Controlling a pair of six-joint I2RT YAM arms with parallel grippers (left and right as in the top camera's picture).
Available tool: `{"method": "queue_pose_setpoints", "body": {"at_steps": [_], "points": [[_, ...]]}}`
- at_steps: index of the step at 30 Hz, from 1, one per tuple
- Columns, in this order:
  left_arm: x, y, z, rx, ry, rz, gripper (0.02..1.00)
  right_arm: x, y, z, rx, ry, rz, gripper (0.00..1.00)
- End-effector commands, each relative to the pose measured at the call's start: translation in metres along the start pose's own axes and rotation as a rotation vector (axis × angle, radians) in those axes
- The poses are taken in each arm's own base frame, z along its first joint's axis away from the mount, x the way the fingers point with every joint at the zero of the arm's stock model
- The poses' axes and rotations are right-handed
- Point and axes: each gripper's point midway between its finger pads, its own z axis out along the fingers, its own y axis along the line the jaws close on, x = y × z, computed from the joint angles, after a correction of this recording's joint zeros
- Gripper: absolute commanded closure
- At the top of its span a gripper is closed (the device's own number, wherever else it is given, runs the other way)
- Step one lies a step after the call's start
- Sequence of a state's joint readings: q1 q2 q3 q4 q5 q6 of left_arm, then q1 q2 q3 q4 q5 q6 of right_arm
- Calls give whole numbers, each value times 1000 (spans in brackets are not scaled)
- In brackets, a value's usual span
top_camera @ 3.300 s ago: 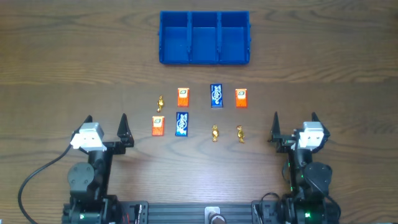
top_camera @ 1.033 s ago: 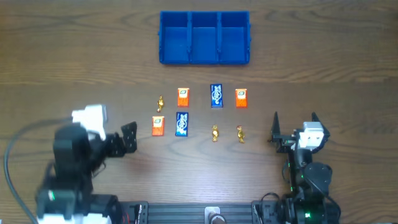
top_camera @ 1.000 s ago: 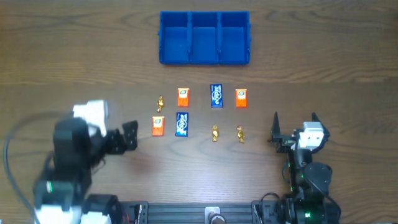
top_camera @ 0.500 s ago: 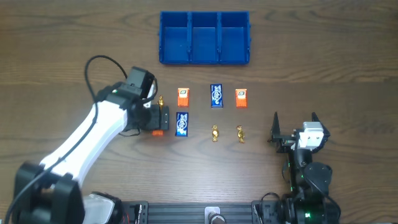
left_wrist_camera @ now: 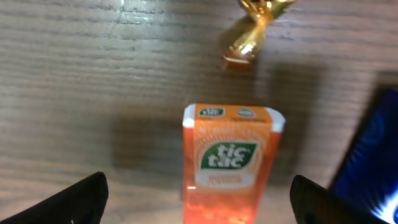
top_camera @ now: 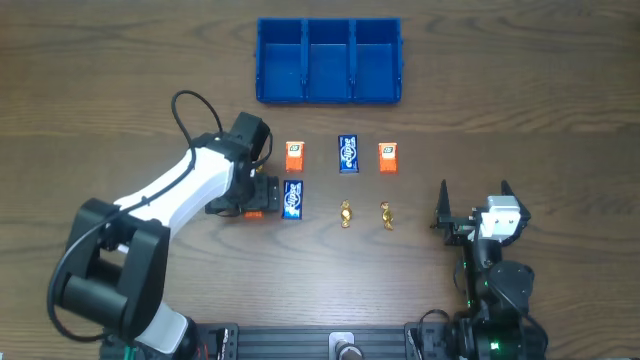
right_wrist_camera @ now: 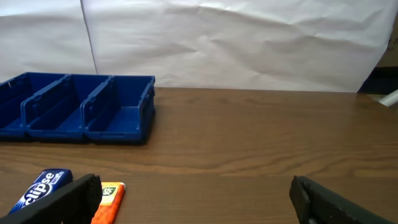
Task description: Sort Candies Into Trays
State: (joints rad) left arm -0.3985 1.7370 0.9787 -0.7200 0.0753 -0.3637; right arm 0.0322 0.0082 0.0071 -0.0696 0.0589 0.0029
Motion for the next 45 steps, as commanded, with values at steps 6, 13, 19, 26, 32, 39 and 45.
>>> {"method": "queue_pose_setpoints", "body": {"at_steps": [6, 13, 19, 26, 32, 39, 45], "points": [[-7, -3, 7, -19, -13, -3, 174, 0, 2, 0, -8, 1, -12, 3], [-8, -8, 9, -7, -20, 5, 290, 0, 2, 0, -8, 1, -12, 3], [-8, -9, 9, -4, -18, 5, 413, 0, 2, 0, -8, 1, -12, 3], [-9, -12, 9, 12, -22, 5, 520, 0, 2, 0, -8, 1, -12, 3], [-11, -14, 9, 22, -29, 2, 647, 0, 2, 0, -8, 1, -12, 3], [-18, -21, -5, 48, -67, -44, 702, 0, 2, 0, -8, 1, -12, 3], [-59, -39, -86, 77, -268, -94, 689, 0, 2, 0, -8, 1, -12, 3]]}}
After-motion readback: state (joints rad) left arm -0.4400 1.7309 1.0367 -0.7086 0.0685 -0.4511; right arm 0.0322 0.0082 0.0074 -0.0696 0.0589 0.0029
